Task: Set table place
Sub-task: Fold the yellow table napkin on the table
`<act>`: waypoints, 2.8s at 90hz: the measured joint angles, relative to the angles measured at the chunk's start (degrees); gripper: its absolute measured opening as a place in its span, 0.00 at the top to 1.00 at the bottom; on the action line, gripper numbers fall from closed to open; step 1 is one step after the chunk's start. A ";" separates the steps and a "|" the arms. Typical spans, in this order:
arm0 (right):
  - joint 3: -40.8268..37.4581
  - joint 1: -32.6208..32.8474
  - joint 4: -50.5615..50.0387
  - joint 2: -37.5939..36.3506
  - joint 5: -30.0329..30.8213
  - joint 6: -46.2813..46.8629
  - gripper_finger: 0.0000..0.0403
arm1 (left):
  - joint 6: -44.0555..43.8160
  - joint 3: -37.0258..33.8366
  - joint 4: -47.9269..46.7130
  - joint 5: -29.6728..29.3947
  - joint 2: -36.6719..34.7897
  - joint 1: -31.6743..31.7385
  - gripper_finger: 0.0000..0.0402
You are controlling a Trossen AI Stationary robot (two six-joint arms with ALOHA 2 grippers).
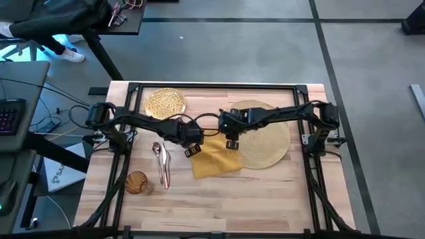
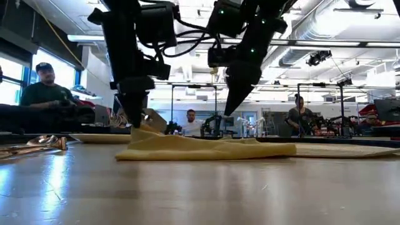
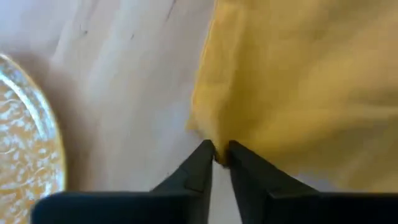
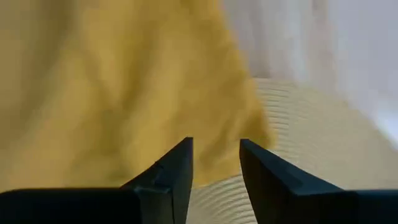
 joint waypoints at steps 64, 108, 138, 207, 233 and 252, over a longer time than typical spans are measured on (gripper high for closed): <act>-20.87 -2.60 24.30 -1.35 -3.73 21.36 0.71 | 0.86 0.87 22.32 34.77 5.63 -7.03 0.82; -20.47 3.33 18.95 -11.91 0.19 23.40 0.80 | 3.48 0.89 15.45 42.40 8.66 -10.28 0.95; -20.47 9.14 24.79 -7.10 -5.36 4.81 0.65 | 3.52 1.70 9.13 19.49 -5.50 -10.08 0.86; -19.09 10.71 21.45 -2.00 -1.77 5.09 0.79 | 9.07 -5.03 19.12 20.74 5.30 -8.59 0.76; -18.74 13.21 21.48 -2.60 -2.11 3.75 0.59 | 8.32 -5.09 19.17 21.50 5.34 -8.59 0.79; -18.67 15.75 22.47 1.20 3.89 3.94 0.65 | 8.30 -5.12 19.80 21.50 5.36 -8.59 0.79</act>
